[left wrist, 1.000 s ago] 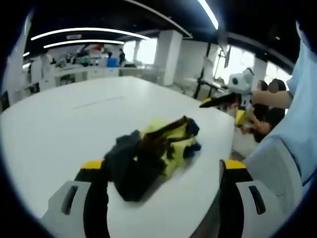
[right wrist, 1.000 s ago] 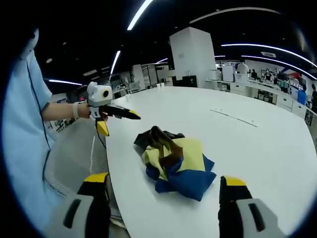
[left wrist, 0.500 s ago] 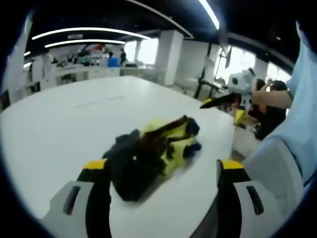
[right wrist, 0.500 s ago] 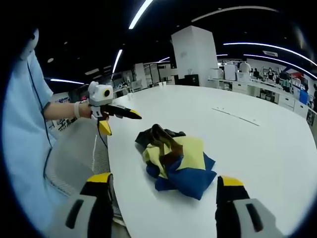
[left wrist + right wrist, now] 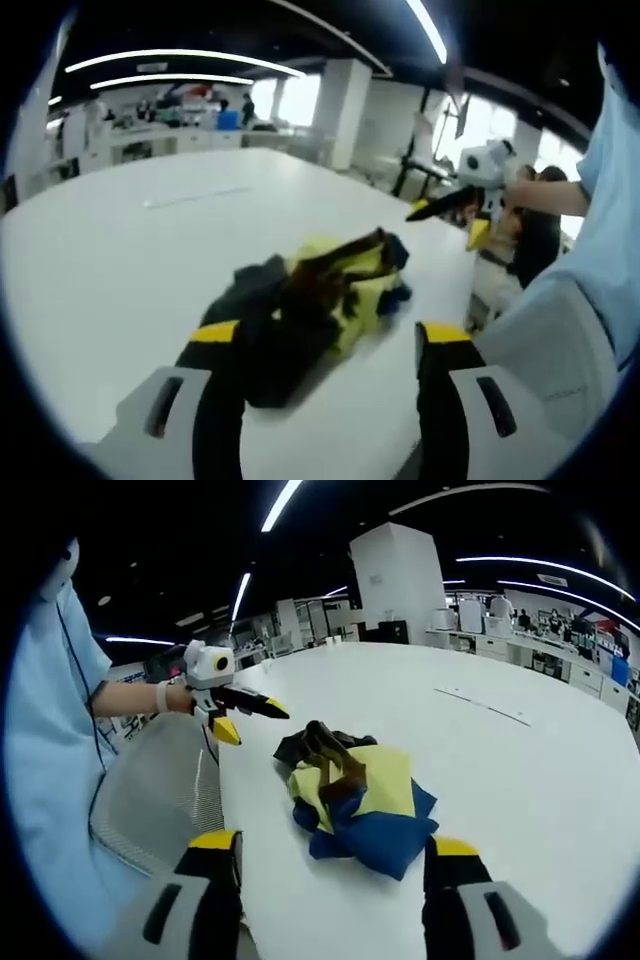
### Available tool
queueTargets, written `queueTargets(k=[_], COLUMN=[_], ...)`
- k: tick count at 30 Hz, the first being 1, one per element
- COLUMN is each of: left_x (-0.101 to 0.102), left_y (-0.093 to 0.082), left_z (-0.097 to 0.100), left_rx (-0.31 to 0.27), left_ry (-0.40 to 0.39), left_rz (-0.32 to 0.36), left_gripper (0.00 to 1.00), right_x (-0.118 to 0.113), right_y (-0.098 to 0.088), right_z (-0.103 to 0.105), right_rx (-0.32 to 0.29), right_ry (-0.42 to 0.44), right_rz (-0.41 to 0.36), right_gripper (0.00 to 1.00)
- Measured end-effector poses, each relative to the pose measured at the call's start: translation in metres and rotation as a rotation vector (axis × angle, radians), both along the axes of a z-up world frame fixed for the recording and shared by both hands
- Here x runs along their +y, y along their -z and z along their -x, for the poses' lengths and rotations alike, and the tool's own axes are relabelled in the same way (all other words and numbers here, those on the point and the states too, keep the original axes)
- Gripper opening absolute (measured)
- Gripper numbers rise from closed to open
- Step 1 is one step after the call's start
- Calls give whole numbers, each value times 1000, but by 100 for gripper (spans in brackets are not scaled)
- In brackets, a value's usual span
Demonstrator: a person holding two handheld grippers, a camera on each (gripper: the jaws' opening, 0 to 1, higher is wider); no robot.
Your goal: Fold the garment on the visible template until the final outline fits inside the template.
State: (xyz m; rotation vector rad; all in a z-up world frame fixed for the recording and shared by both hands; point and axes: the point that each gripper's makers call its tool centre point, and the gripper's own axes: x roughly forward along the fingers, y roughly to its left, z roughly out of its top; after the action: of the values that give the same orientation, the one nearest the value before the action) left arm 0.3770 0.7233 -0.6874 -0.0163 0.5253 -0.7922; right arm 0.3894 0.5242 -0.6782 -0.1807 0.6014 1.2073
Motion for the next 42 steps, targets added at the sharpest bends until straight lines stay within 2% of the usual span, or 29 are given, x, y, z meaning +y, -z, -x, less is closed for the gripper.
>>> queueTargets(k=[4, 7, 13, 18, 20, 23, 25, 29, 31, 36, 40, 42], left_x=[1, 0, 1, 0, 1, 1, 2, 1, 1, 2, 0, 0], left_y=[7, 16, 28, 34, 37, 40, 42, 43, 43, 49, 49, 50], left_z=[-3, -3, -8, -13, -15, -18, -20, -22, -22, -23, -20, -19], left_rx=[12, 37, 55, 67, 69, 73, 79, 88, 91, 110, 136, 143], left_ry=[19, 39, 49, 55, 57, 53, 50, 48, 53, 56, 57, 57], left_rz=[-13, -18, -36, -44, -51, -51, -52, -47, -48, -58, -51, -53], left_gripper=[53, 47, 43, 37, 35, 34, 32, 26, 23, 19, 14, 7], right_x=[1, 5, 16, 17, 18, 22, 26, 32, 32, 37, 41, 42], right_y=[2, 5, 9, 22, 23, 24, 22, 21, 22, 24, 27, 27], right_z=[-6, -11, -23, -29, -32, -36, -36, -32, -31, -28, -24, -21], right_rx=[-6, -13, -36, -53, -81, -77, -77, -22, -15, 15, 13, 18], right_ry=[-35, -105, -197, -315, -349, -365, -376, -361, -359, -349, -357, -363], right_rz=[27, 84, 151, 262, 284, 297, 290, 249, 248, 215, 224, 221], right_gripper=[62, 57, 48, 36, 35, 33, 26, 18, 14, 13, 12, 12])
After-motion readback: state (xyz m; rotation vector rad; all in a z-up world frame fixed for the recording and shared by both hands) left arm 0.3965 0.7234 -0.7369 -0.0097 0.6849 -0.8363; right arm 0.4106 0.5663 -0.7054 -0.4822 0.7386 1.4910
